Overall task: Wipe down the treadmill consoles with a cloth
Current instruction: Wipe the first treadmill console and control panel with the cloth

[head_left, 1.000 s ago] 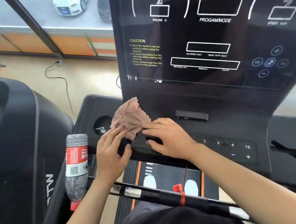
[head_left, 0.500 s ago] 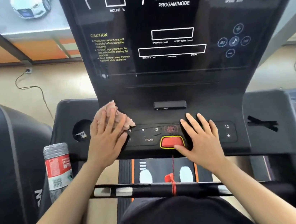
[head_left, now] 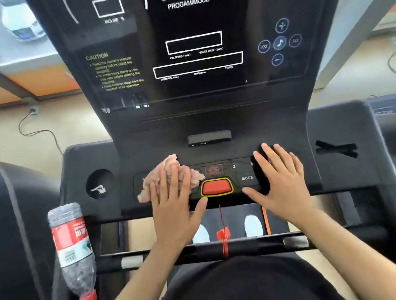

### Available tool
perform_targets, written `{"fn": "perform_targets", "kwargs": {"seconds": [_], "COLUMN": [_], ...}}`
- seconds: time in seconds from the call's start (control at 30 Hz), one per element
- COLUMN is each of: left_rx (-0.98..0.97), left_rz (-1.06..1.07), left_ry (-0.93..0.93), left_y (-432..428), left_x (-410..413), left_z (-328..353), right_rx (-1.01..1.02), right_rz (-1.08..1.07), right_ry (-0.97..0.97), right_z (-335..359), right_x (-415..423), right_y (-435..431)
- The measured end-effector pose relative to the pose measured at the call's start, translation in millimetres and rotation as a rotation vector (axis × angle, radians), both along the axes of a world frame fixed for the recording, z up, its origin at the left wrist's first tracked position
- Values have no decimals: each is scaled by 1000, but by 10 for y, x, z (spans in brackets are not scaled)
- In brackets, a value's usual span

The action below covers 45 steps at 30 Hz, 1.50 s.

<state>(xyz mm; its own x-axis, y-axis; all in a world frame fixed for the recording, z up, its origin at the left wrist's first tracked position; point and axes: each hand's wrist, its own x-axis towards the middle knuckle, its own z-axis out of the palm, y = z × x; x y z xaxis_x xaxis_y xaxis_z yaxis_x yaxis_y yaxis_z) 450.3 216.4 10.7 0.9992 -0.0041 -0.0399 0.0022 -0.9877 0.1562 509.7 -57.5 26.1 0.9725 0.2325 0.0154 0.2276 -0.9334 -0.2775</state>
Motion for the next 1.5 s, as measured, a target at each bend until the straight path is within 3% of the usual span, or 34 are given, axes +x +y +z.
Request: {"fn": "perform_targets", "kwargs": {"seconds": [0.23,0.63,0.9,1.13,1.33,1.5], "left_rx": [24,26,-6,59,14,-98], "left_rz": [-81,-299,-510,-728,-598,-545], "left_ry": [-9,10,-50,-229,-336,-367], "left_y": [-607,-1820,-2350,-2109,-1496,-998], "left_x": [141,486,570,563,174,-79], "left_z": [-33,-30,-57,-143,-160,-52], "right_rx": [38,316,497,503,373,332], "right_rz": [-229,-120,-294,-267,-198,-289], "right_ry": [88,67,80,83,17,64], "right_z": [-65,-174,-149,-174,-270,-199], "right_x": [-196,-236,-510,-599,-636,-739], "right_y": [-718,-1189,-1465,-1512,-1454,-1232]}}
